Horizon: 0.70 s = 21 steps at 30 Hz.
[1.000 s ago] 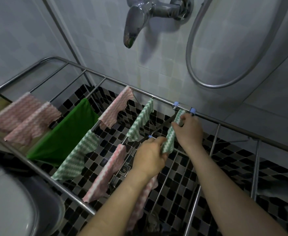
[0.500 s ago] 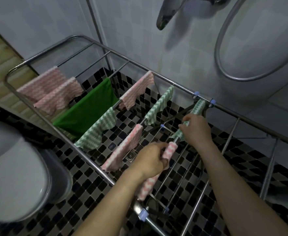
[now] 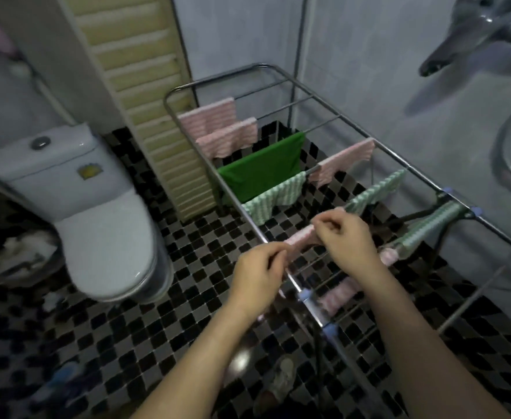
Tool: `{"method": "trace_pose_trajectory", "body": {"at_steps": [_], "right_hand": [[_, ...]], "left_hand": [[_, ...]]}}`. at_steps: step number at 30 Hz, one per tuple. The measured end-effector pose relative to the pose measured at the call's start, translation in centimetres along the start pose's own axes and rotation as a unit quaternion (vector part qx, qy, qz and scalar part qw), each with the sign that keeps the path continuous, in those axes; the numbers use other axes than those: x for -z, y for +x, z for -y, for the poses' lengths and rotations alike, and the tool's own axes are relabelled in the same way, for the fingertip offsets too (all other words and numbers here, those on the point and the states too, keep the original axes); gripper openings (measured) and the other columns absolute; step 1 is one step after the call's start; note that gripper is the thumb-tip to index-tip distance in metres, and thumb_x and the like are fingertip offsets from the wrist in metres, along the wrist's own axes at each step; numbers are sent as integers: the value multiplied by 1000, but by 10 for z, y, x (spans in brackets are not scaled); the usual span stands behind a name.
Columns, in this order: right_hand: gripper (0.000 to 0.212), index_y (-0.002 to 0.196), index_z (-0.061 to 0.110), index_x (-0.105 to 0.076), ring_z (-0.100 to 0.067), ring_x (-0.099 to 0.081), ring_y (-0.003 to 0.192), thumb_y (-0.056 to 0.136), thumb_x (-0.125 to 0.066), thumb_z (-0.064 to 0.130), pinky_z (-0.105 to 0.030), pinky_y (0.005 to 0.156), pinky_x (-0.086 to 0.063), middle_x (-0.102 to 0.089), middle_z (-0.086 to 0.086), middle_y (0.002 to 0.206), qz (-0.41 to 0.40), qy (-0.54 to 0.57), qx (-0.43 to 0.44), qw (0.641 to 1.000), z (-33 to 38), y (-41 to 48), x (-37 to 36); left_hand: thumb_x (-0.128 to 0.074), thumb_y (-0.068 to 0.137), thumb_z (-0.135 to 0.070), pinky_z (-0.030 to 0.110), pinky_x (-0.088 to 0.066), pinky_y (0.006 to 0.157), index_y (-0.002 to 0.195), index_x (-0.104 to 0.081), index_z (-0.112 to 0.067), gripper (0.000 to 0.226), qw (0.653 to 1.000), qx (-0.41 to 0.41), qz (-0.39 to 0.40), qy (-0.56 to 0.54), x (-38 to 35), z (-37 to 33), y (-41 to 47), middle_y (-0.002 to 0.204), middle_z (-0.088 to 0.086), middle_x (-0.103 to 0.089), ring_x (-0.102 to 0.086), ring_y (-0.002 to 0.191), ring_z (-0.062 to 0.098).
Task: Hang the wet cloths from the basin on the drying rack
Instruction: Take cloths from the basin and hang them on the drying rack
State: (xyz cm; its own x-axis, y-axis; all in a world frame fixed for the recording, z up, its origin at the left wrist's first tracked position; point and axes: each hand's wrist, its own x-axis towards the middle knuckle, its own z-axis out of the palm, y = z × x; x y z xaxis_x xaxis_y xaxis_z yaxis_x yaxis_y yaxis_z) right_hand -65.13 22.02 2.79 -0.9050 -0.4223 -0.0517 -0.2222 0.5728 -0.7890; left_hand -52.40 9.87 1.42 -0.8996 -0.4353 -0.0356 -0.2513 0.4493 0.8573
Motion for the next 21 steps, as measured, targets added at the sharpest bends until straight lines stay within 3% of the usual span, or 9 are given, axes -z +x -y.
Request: {"method": "trace_pose_trajectory", "body": {"at_steps": [3,8,11,13,17,18,21], "right_hand": [[12,83,24,-67,-3,-56,63,92,-61,19,-19,62,-45,-61,12,64,58,8,52,997,38,-23,-39],[9,91,24,-70,-5,-61,78,92,-62,21,-19,71,-42,-67,11,80,168,-1,115,979,100,-72,-102],[12,95,27,-69,0,-61,86,92,-62,19,-11,75,-43,-67,14,89,242,-7,172,955,129,-108,-145],[14,100,26,-70,3,-61,87,91,-63,18,-8,78,-44,-66,16,91,325,-19,220,920,153,-142,-190],[18,107,23,-70,-3,-65,93,90,-64,18,-24,89,-52,-71,9,100,445,-33,257,857,179,-191,-254],[20,110,22,-69,-4,-65,96,91,-64,18,-25,91,-52,-71,8,103,455,-43,256,852,176,-194,-257],[29,121,22,-64,-6,-62,101,93,-61,19,-26,94,-50,-67,7,112,536,-55,286,793,189,-231,-306]], "left_hand": [[-53,96,-15,4,-43,69,110,-69,-25,23,997,26,-73,-7,40,20,-38,89,-18,-65,-60,81,-6],[-53,94,-11,0,-39,79,113,-67,-25,28,984,70,-165,1,99,54,-105,105,-15,-63,-56,95,-9],[-54,91,-8,0,-40,79,108,-68,-26,28,965,108,-239,13,132,80,-149,103,-14,-62,-56,92,-10],[-55,91,-11,0,-38,76,105,-69,-25,24,935,162,-315,32,159,104,-194,100,-16,-61,-55,87,-10],[-52,94,-13,15,-42,76,103,-68,-22,21,878,272,-390,46,190,134,-255,101,-7,-66,-57,89,5],[-50,95,-14,20,-45,78,105,-67,-22,21,878,293,-377,40,191,136,-258,102,-6,-67,-58,90,8],[-47,97,-15,30,-49,79,107,-66,-21,22,830,392,-396,35,206,158,-308,103,-3,-67,-60,92,15]]}}
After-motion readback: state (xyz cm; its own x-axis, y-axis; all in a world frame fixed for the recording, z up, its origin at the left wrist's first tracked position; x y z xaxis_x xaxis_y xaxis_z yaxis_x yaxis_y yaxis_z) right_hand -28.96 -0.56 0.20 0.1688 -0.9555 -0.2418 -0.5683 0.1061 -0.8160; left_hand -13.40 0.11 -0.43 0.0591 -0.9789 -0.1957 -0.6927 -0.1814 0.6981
